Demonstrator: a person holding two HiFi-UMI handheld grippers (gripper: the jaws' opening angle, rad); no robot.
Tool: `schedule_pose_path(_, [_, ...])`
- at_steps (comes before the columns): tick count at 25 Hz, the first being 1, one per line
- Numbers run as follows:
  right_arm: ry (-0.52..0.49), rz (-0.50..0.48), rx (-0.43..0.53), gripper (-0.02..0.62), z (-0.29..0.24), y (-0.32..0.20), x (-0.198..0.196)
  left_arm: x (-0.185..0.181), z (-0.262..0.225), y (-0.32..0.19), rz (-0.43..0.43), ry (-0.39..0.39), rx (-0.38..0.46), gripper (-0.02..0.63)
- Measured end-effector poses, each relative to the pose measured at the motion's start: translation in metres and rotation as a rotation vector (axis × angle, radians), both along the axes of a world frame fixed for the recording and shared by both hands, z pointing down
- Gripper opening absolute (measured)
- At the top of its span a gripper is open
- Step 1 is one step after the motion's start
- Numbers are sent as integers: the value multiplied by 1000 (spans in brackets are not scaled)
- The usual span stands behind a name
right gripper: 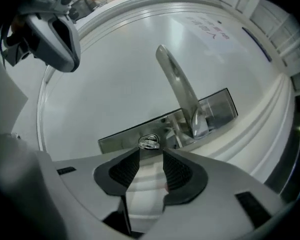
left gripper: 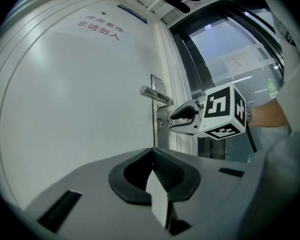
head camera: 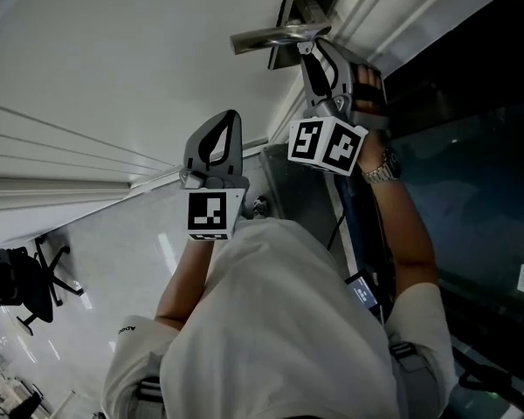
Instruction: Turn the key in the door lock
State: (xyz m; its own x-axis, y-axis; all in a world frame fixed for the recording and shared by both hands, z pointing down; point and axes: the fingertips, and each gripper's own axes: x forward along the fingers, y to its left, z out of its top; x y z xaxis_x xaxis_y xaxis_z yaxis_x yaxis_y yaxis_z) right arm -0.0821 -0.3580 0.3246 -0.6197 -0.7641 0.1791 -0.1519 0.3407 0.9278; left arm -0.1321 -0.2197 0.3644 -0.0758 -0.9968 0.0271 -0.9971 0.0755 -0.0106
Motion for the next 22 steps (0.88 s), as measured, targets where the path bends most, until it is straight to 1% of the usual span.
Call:
schedule_pose_path(2, [41,-21,60,143,-2,0,-2,-1,0,2,-2,-1,0,9])
schedule_pose_path(5, [126,-77,202,143,-4,3,-6,-2,0,5,-5,-2,-1,9])
schedule_pose_path(8, [208,-114,290,143,-3,5,-8,-3,-1,7,-5,-9,-1,9])
schedule_pose_path(10, [256,-133,331,137,-2,6,-10,-3,-3,8,-3,-10,2,9])
schedule_pose_path(13, [312,-155,390,91,2,6,-10,-1,-4,9,4,-12,3,9])
schedule_pose_path(14, [323,-157,408,86,3,6,-9,0,-4,9,6,-13,2,9])
schedule_pose_path(17, [353,-152,443,82,4,5,-10,1,-3,8,13,-15,1,9])
schedule_pose_path(22, [431,-153,499,80,7,5,-13,6,-5,5,32,-13,7,9])
